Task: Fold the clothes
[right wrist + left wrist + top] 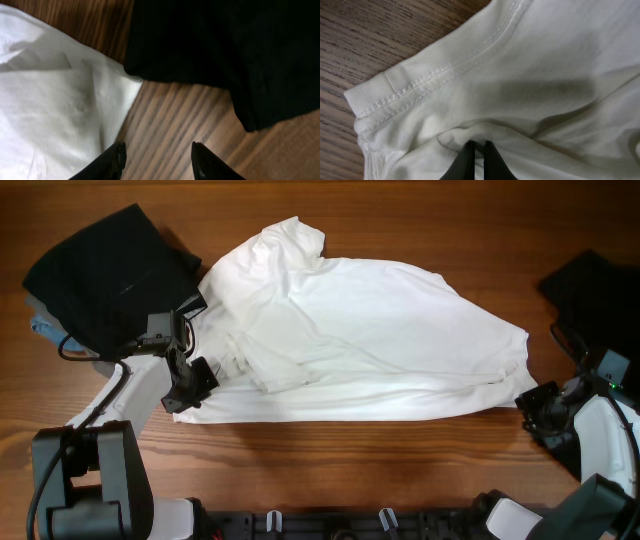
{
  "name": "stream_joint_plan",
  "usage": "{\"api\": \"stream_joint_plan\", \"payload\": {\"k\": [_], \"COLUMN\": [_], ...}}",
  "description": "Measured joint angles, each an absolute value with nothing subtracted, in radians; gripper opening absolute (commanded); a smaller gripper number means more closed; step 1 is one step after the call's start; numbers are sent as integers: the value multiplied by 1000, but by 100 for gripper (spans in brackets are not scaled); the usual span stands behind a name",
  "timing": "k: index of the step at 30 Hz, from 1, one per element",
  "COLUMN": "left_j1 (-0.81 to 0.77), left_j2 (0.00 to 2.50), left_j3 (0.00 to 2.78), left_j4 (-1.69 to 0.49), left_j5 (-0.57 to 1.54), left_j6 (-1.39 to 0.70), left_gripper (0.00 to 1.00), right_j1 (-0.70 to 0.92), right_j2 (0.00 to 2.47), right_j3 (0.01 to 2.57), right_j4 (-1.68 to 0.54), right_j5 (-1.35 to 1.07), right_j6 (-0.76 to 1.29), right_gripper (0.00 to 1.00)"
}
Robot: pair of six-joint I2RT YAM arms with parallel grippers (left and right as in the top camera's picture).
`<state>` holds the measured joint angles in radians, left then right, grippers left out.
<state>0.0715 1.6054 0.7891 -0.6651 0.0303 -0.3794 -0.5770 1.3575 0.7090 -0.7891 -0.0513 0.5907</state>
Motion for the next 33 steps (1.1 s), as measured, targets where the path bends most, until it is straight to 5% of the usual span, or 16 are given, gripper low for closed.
{"api": "stream_joint_plan", "payload": {"k": [5, 15, 21, 30, 33], "left_j1": [72, 72, 72, 72, 72], "left_j2": [1605, 1605, 1605, 1605, 1605], "left_j3": [789, 789, 789, 789, 789], "left_j4": [-665, -665, -664, -663, -662], "left_j5": [31, 31, 31, 30, 30], "left_j6": [-379, -379, -379, -379, -379], "left_gripper": [9, 9, 9, 9, 9], "right_j1": [-577, -577, -577, -577, -577], "right_j2": [1402, 1458, 1458, 1480, 1481], "right_j3": [699, 677, 677, 652, 651], "right_j4": [-702, -637, -590, -507, -502], "right_j5": [-51, -52, -68, -78, -78], "right_j6": [595, 579, 579, 598, 602], "right_gripper": [41, 53, 52, 39, 25]}}
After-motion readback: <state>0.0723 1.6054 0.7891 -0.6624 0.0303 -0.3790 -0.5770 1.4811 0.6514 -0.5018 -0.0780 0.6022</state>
